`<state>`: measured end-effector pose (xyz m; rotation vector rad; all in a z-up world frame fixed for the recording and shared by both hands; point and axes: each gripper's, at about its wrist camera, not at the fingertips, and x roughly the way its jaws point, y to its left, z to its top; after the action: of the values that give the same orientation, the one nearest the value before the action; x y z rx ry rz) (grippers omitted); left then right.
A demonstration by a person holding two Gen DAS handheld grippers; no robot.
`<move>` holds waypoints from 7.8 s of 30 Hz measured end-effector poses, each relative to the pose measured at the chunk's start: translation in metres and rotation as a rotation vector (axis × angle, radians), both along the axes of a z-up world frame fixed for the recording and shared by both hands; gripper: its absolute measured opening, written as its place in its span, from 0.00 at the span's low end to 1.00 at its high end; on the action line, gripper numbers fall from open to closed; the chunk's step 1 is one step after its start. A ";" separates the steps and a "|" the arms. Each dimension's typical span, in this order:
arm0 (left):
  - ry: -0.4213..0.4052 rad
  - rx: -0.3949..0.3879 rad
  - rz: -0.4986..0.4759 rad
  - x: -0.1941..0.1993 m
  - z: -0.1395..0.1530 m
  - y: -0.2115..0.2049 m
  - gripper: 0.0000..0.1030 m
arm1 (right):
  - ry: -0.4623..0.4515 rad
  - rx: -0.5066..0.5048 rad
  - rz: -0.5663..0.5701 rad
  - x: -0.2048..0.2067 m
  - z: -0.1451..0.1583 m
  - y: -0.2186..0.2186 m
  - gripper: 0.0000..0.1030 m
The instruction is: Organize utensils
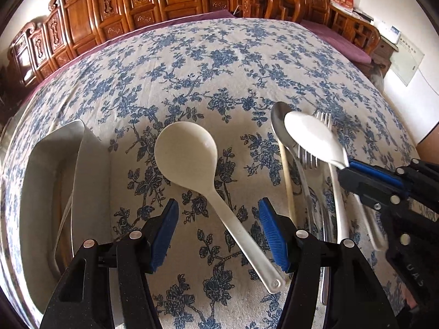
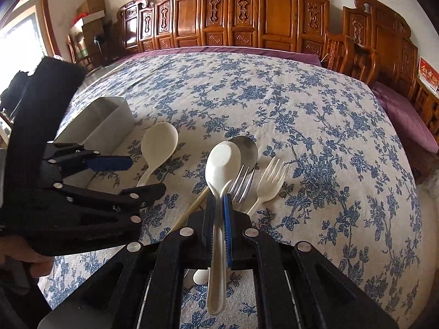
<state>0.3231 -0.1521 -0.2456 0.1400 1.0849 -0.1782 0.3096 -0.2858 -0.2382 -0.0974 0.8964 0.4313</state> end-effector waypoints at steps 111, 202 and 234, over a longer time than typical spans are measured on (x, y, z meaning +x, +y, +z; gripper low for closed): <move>-0.206 -0.074 0.155 -0.043 0.065 0.219 0.19 | -0.013 0.175 0.145 -0.009 0.053 0.175 0.08; -0.163 -0.094 -0.118 -0.099 0.035 0.065 0.82 | 0.094 -0.061 -0.234 0.019 -0.033 -0.015 0.26; -0.031 -0.072 -0.226 -0.041 0.009 -0.026 0.45 | 0.123 -0.084 -0.261 0.012 -0.037 -0.044 0.09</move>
<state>0.2817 -0.1779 -0.2369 0.2000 1.0288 -0.4160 0.3218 -0.3302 -0.2748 -0.0304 1.0330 0.1579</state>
